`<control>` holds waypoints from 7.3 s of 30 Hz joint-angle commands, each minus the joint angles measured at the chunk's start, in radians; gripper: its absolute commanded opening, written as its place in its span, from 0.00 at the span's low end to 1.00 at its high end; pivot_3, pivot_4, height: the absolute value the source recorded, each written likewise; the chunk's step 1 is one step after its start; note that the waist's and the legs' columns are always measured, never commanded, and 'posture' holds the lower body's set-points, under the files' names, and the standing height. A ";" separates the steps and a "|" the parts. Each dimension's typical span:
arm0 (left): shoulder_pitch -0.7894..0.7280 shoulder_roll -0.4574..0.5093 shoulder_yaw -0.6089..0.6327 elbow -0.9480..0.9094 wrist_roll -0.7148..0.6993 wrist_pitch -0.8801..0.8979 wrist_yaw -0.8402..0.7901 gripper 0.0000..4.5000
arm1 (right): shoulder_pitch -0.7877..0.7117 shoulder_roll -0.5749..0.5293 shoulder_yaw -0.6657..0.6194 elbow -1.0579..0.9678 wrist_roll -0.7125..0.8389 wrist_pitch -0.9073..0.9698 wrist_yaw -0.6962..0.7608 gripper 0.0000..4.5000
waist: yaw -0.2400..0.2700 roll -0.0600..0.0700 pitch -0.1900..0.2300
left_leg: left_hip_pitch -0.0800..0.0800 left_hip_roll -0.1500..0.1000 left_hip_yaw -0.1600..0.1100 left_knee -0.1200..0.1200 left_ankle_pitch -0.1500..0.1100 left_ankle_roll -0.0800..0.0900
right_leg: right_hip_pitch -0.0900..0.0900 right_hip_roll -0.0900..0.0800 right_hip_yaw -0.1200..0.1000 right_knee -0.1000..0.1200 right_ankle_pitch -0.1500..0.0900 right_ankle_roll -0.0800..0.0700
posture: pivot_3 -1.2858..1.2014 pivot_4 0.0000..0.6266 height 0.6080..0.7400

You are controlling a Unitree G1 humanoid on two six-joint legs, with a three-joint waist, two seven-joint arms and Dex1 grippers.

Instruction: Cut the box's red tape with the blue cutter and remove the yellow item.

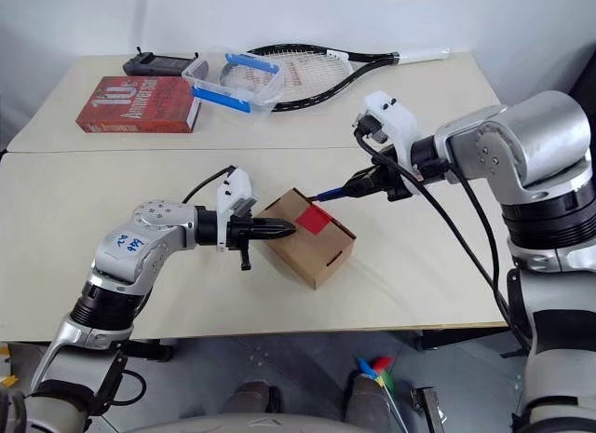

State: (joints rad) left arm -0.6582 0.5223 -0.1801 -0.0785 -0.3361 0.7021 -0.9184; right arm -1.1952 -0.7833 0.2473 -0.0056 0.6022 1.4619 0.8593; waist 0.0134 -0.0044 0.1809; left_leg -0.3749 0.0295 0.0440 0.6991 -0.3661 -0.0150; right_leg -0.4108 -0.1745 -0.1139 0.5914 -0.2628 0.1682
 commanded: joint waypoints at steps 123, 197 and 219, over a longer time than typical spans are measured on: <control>0.030 -0.022 -0.008 -0.017 -0.017 0.010 0.013 0.00 | 0.008 -0.491 -0.082 0.007 0.593 0.116 -0.146 0.03 | 0.015 0.000 -0.001 | 0.003 0.000 0.001 0.000 -0.001 0.000 | 0.003 0.000 0.002 -0.001 0.000 0.000 | 0.52 0.24 1.00; 0.468 0.102 0.196 -0.324 -0.127 0.110 0.197 0.00 | 0.817 0.336 -0.017 -0.240 -0.211 -0.798 -0.027 0.01 | -0.014 0.003 -0.001 | 0.007 0.002 0.009 0.000 0.000 -0.001 | 0.001 0.001 0.005 0.000 0.003 -0.002 | 0.52 0.24 1.00; 0.258 0.343 0.282 -0.228 -0.305 0.120 -0.142 0.00 | 0.740 0.188 -0.501 -0.464 0.373 -0.086 -0.175 0.57 | -0.011 0.003 -0.001 | 0.005 0.003 0.008 -0.001 -0.001 0.000 | 0.000 0.001 0.005 0.000 0.003 -0.002 | 0.52 0.24 1.00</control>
State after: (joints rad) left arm -0.3758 0.8755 0.0925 -0.3029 -0.6115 0.8297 -1.0438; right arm -0.4307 -0.6124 -0.2033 -0.4259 0.8807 1.2914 0.7323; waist 0.0025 -0.0018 0.1804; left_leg -0.3694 0.0322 0.0525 0.6982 -0.3669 -0.0153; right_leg -0.4112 -0.1738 -0.1085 0.5914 -0.2595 0.1658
